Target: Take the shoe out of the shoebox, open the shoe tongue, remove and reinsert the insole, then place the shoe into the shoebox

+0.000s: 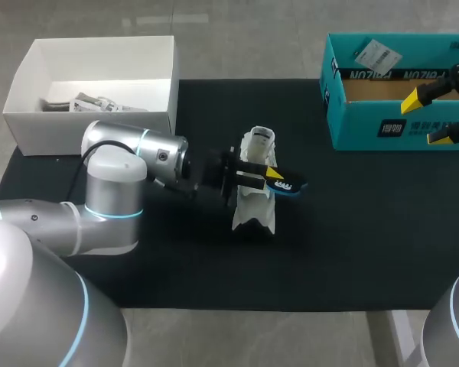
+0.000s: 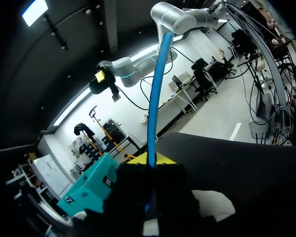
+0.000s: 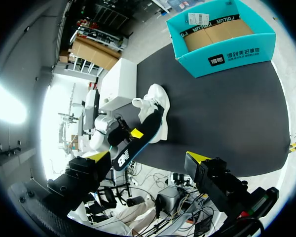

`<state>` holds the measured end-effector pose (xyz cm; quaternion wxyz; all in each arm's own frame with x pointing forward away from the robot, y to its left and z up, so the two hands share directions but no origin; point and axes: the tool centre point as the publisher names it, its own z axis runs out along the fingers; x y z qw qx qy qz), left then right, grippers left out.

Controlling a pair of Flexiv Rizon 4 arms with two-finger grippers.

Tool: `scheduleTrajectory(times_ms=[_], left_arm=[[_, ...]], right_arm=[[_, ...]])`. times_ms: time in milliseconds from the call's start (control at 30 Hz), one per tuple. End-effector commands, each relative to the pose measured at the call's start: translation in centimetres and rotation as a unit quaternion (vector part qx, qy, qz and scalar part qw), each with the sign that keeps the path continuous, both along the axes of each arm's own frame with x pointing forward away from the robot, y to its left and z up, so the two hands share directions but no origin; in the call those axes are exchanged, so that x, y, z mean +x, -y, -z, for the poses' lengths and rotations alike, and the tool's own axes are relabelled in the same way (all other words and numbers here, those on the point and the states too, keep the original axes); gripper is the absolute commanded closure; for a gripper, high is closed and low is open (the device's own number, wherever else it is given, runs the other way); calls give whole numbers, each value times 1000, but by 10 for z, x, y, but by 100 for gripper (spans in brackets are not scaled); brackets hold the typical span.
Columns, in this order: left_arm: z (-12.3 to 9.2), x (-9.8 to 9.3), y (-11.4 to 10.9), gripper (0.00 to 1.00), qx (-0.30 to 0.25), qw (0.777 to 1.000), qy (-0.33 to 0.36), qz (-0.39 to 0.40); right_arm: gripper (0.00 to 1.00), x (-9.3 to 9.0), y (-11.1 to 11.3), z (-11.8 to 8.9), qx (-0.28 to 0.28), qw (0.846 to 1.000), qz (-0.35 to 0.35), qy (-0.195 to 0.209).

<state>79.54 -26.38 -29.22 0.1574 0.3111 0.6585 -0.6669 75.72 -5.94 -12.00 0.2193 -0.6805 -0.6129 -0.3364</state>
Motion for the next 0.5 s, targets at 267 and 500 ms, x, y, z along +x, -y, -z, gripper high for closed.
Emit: scheduleTrajectory(times_ms=[267,500], left_arm=[[-1,2,3,100,-4,1000,-15,-6],[-24,-15,-14,100,-1,1000,4,5]], right_arm=[[0,1,-1,0,-1,1000,1,-1],[0,1,-1,0,-1,1000,1,-1]])
